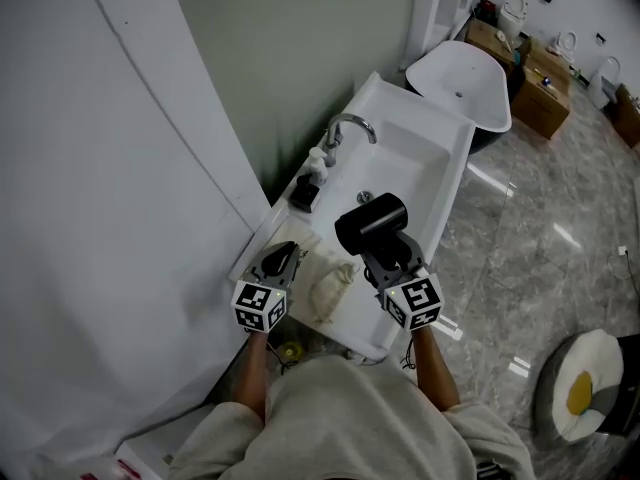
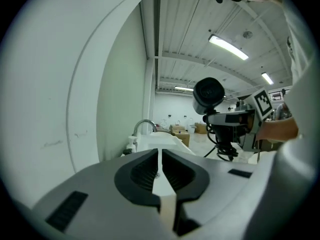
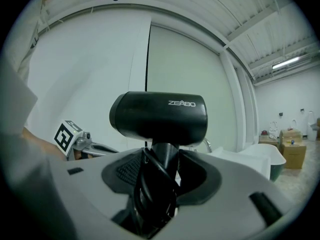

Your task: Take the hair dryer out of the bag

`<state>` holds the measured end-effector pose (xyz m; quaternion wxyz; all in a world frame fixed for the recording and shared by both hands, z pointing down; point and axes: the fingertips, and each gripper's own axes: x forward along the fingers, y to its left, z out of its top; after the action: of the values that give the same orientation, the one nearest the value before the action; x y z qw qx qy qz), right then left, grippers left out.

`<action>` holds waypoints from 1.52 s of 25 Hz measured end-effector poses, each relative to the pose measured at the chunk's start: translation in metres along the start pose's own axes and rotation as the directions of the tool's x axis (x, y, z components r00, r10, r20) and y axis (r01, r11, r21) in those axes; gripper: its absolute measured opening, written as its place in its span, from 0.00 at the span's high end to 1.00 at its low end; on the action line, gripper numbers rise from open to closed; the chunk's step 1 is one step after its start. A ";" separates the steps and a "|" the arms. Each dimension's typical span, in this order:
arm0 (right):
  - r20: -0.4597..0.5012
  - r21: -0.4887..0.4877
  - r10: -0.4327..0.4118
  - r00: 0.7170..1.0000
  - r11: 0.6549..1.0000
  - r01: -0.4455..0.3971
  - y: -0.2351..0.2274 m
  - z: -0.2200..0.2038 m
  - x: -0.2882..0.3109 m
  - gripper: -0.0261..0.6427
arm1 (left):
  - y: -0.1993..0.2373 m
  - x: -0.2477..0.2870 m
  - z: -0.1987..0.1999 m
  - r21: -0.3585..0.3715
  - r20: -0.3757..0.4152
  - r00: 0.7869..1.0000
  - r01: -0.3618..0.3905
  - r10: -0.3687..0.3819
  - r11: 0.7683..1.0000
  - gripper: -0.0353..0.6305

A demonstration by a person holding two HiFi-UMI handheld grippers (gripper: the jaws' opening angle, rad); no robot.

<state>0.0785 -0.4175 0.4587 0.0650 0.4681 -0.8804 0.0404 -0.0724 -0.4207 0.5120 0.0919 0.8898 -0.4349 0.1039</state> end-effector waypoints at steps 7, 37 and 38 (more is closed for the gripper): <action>0.047 -0.017 -0.039 0.998 0.999 0.040 -0.016 0.024 0.001 0.67 | 0.017 0.004 0.026 0.029 0.034 0.999 -0.019 0.018 0.999 0.91; 0.063 -0.007 -0.118 0.991 0.993 0.119 -0.036 0.026 0.001 0.67 | 0.029 0.012 0.043 0.035 0.069 0.997 -0.030 0.027 0.999 0.91; 0.065 -0.007 -0.118 0.991 0.993 0.118 -0.036 0.027 0.001 0.67 | 0.028 0.012 0.043 0.035 0.069 0.997 -0.030 0.028 0.999 0.91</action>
<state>0.1059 -0.4424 0.4326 0.0415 0.5200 -0.8530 0.0166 -0.0831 -0.4581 0.4756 0.0591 0.8880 -0.4486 0.0824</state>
